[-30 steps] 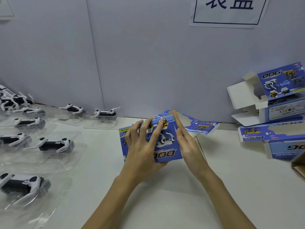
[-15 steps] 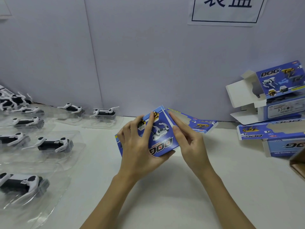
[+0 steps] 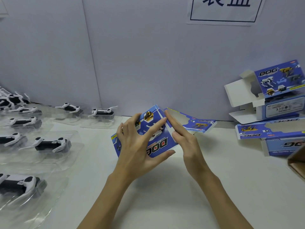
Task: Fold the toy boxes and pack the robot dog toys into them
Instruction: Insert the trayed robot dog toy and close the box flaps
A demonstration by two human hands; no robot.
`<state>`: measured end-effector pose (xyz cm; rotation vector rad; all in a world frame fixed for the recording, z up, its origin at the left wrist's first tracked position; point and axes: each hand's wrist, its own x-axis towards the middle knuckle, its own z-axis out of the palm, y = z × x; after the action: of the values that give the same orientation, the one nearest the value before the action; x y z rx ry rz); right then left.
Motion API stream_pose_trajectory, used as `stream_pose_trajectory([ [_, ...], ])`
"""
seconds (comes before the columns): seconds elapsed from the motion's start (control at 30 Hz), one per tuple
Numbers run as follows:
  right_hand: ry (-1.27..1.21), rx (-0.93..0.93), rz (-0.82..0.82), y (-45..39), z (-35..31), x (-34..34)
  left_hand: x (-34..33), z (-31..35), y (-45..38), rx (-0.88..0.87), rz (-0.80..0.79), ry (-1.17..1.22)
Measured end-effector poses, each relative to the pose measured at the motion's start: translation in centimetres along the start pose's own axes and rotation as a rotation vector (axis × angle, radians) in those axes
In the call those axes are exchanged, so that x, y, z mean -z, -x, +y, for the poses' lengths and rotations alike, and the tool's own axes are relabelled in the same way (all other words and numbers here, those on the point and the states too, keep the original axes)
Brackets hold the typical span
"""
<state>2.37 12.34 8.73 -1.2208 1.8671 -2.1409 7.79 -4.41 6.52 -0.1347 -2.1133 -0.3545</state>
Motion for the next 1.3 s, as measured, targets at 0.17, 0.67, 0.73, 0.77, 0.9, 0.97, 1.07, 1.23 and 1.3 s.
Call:
stream_pose_trajectory([
  [0.17,0.000,-0.020,-0.046,-0.2,-0.5,0.1,0.9,0.0,-0.5,-0.037,0.049,0.074],
  [0.67,0.211,0.070,-0.068,-0.2,0.1,-0.6,0.3,0.4,-0.5,0.027,0.111,0.072],
  [0.73,0.146,0.053,-0.060,-0.1,0.1,-1.0,0.1,0.5,-0.5,0.032,0.114,0.085],
  [0.77,0.097,0.039,-0.050,-0.1,0.1,-1.2,0.1,0.4,-0.6,0.034,0.115,0.094],
  [0.9,-0.001,0.029,0.023,-0.1,0.2,-1.9,0.0,0.5,-0.7,0.036,0.107,0.106],
  [0.97,0.008,0.041,0.048,-0.2,0.4,-2.1,0.0,0.5,-0.7,0.036,0.104,0.107],
  [1.07,0.026,0.029,0.032,-0.2,0.4,-2.0,0.0,0.5,-0.7,0.041,0.109,0.113],
  [1.23,0.089,0.036,-0.030,-0.1,0.5,-1.6,0.0,0.5,-0.5,0.040,0.132,0.107],
  [1.3,0.118,0.031,-0.044,0.0,0.5,-1.6,0.0,0.4,-0.5,0.044,0.123,0.119],
])
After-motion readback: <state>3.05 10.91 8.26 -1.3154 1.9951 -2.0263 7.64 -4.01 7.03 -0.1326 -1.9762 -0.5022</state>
